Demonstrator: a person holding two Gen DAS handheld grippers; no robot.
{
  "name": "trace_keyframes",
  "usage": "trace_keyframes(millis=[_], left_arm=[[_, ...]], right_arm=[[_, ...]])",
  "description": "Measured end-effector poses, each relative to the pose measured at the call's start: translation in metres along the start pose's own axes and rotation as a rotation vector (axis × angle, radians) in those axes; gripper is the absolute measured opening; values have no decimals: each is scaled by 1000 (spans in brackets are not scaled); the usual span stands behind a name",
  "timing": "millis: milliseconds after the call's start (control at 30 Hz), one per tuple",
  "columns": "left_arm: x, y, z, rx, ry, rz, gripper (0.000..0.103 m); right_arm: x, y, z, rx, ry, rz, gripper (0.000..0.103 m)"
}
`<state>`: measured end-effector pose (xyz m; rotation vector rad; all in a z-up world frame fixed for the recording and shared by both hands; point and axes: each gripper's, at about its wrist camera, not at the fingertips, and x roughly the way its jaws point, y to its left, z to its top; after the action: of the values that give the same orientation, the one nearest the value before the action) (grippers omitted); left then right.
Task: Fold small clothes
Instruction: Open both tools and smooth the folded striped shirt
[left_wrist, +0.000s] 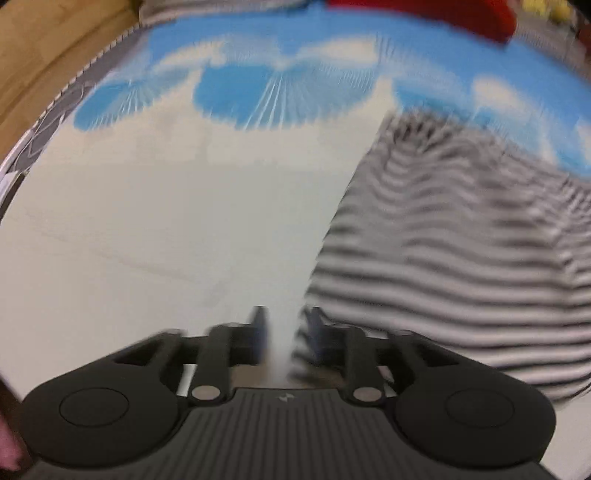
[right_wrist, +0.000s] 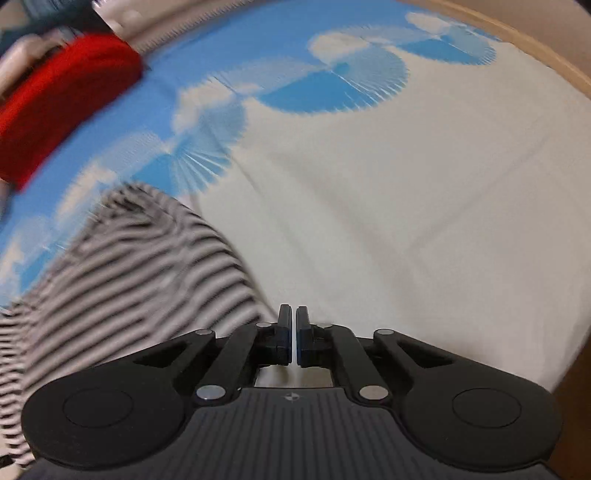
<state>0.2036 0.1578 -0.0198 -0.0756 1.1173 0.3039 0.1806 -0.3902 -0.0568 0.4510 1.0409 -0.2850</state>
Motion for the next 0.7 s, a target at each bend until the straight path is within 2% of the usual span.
trace_keyframes(millis=[33, 67, 100, 200, 267, 367, 433, 533, 633, 700], left_arm=[[-3, -1, 1, -7, -16, -25, 36], [-4, -4, 2, -6, -22, -46, 36], [-5, -8, 2, 0, -22, -62, 36], [-7, -22, 2, 20, -37, -96, 36], [-10, -30, 1, 39, -58, -122, 36], [-15, -44, 0, 47, -72, -177, 36], [-12, -52, 3, 54, -75, -207, 36], [-10, -60, 3, 75, -71, -231, 36], [7, -65, 2, 98, 2, -251, 36], [26, -69, -1, 143, 83, -193, 36]], right_arm=[[1, 0, 0, 6, 14, 36, 17], [5, 1, -1, 14, 31, 55, 37], [8, 3, -3, 16, 47, 56, 47], [22, 13, -8, -8, 117, 41, 48], [29, 19, -11, -32, 151, 29, 47], [31, 26, -15, -80, 164, 42, 9], [25, 27, -16, -95, 133, 34, 7], [15, 17, -9, -40, 66, 6, 5], [23, 13, -11, -36, 117, -20, 6], [28, 18, -13, -69, 141, -45, 7]])
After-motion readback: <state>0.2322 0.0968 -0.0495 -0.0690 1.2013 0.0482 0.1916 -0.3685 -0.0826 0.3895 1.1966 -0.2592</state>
